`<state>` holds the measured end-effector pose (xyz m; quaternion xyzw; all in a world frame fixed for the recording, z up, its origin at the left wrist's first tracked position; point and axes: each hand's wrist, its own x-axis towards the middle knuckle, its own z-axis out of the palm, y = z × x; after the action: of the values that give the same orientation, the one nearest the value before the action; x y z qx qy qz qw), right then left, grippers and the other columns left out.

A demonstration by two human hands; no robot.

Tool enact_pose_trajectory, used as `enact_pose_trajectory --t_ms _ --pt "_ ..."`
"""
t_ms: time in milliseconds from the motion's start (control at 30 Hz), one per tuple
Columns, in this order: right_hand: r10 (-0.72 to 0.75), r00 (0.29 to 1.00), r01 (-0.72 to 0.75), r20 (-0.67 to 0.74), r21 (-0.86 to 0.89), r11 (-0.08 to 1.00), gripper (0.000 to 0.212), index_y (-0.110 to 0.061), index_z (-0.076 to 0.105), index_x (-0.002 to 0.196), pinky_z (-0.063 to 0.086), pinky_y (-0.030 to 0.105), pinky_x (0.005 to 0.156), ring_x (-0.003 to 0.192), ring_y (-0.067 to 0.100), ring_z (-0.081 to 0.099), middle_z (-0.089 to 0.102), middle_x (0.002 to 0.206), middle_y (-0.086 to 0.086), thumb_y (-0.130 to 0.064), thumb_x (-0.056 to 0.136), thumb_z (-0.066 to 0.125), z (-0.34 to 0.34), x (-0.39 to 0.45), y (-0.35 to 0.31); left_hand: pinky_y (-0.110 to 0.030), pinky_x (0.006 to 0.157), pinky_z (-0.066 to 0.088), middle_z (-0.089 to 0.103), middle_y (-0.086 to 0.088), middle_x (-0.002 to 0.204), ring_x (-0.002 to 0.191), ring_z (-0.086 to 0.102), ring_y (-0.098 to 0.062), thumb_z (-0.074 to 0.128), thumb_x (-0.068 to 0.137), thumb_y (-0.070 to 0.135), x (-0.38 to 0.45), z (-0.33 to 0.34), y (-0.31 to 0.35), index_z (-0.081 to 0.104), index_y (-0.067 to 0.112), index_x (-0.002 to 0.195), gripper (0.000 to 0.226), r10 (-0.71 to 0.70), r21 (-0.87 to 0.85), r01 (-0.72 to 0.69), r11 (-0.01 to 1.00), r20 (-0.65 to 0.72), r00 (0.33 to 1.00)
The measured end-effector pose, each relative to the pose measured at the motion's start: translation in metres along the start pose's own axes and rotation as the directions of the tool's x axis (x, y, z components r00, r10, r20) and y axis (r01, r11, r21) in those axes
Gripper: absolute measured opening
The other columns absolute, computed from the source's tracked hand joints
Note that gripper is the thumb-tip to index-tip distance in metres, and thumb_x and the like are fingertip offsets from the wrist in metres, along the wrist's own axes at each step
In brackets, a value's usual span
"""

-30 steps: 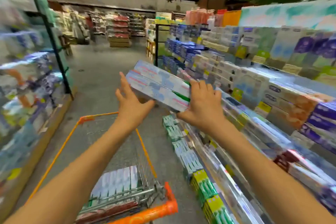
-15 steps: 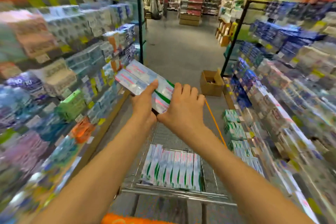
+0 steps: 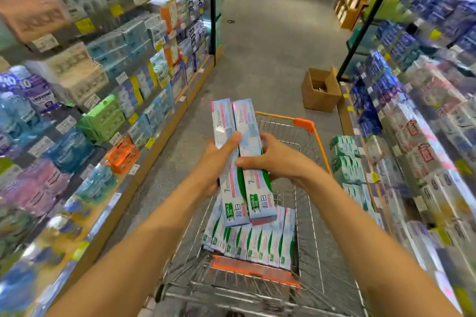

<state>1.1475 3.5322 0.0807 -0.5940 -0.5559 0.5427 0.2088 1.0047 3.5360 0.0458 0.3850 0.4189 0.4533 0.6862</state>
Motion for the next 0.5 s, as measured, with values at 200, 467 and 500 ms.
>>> enact_pose_trajectory --t_ms 200,467,500 --pt "0.078 0.995 -0.070 -0.055 0.138 0.988 0.068 -0.022 0.042 0.131 0.056 0.030 0.075 0.089 0.014 0.067 0.064 0.112 -0.001 -0.030 0.073 0.076 -0.011 0.053 0.067 -0.038 0.086 0.055 0.063 -0.003 0.122 0.104 0.064 -0.021 0.062 0.088 0.022 0.059 -0.014 -0.045 0.045 0.018 0.133 0.048 -0.016 0.257 0.023 0.966 -0.031 0.999" --pt "0.239 0.953 -0.216 -0.184 0.134 0.967 0.066 -0.023 0.026 0.144 0.040 0.013 0.051 0.067 0.002 0.053 0.059 0.106 -0.003 -0.025 0.089 0.061 0.032 0.114 0.206 -0.033 0.081 0.053 0.054 -0.013 0.130 0.103 0.060 -0.026 0.077 0.075 0.033 0.109 -0.058 -0.133 0.031 0.019 0.144 0.084 -0.116 0.449 0.189 0.873 -0.184 0.976" --pt "0.255 0.950 -0.234 -0.178 0.133 0.963 0.065 -0.023 0.026 0.145 0.040 0.014 0.049 0.064 0.005 0.054 0.060 0.100 -0.004 -0.026 0.089 0.060 0.038 0.122 0.220 -0.034 0.082 0.054 0.052 -0.009 0.132 0.107 0.058 -0.027 0.075 0.079 0.029 0.115 -0.060 -0.141 0.028 0.022 0.145 0.081 -0.102 0.459 0.180 0.870 -0.189 0.977"
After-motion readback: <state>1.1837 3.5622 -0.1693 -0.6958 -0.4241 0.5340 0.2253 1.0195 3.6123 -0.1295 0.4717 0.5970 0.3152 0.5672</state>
